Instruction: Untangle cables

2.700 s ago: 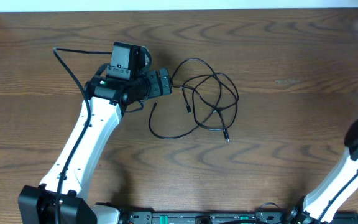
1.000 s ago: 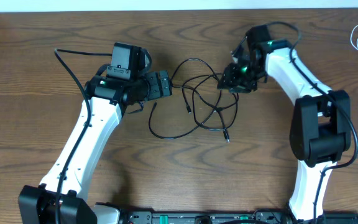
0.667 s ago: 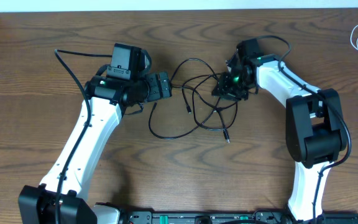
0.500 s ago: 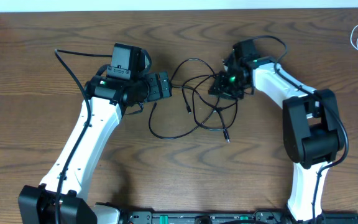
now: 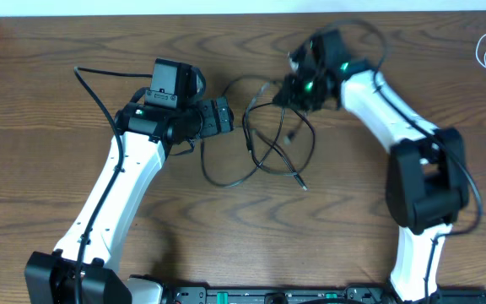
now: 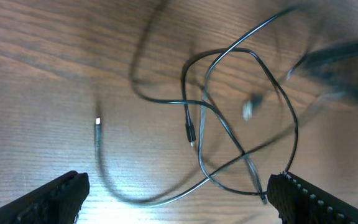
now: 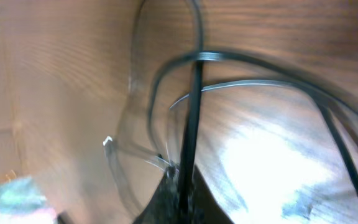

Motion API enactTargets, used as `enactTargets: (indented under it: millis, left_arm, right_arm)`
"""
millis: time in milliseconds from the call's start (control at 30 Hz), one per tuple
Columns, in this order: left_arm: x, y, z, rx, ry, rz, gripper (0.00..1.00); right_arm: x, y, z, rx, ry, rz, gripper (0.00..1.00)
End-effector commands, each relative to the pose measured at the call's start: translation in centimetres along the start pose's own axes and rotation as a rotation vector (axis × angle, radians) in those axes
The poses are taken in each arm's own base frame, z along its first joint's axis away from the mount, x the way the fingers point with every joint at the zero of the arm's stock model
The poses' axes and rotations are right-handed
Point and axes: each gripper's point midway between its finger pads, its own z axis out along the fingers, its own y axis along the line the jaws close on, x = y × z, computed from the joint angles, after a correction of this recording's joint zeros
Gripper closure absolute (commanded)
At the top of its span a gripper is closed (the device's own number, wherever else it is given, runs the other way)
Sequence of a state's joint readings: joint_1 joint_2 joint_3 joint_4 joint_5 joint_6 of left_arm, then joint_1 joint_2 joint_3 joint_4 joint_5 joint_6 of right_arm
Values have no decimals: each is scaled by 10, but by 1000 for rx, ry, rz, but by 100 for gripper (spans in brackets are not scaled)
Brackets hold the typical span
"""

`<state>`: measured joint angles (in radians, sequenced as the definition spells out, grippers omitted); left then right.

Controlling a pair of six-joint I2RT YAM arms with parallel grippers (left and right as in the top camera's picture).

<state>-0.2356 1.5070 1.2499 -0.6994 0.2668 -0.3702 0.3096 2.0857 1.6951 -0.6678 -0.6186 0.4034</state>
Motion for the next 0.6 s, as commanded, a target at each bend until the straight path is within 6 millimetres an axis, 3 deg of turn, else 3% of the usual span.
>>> enactTargets:
  millis: [0,200,433,567]
  left_arm:
    - [-6,9,-4,-49,-33,-7,3]
    - [-6,9,-4,-51,-34,-7,3]
    - [-6,9,-4,-51,-34,-7,3]
    - [-6,9,-4,-52,-34,-7,3]
  right_arm:
    - [-34,105,-102,-146,-188,-238,99]
    - [-45,158,-174,-197,-334,-325,99]
    - [-56,193,-241,-226,-489,-401,99]
    - [-74,204,-282,-189,-629,-436,99]
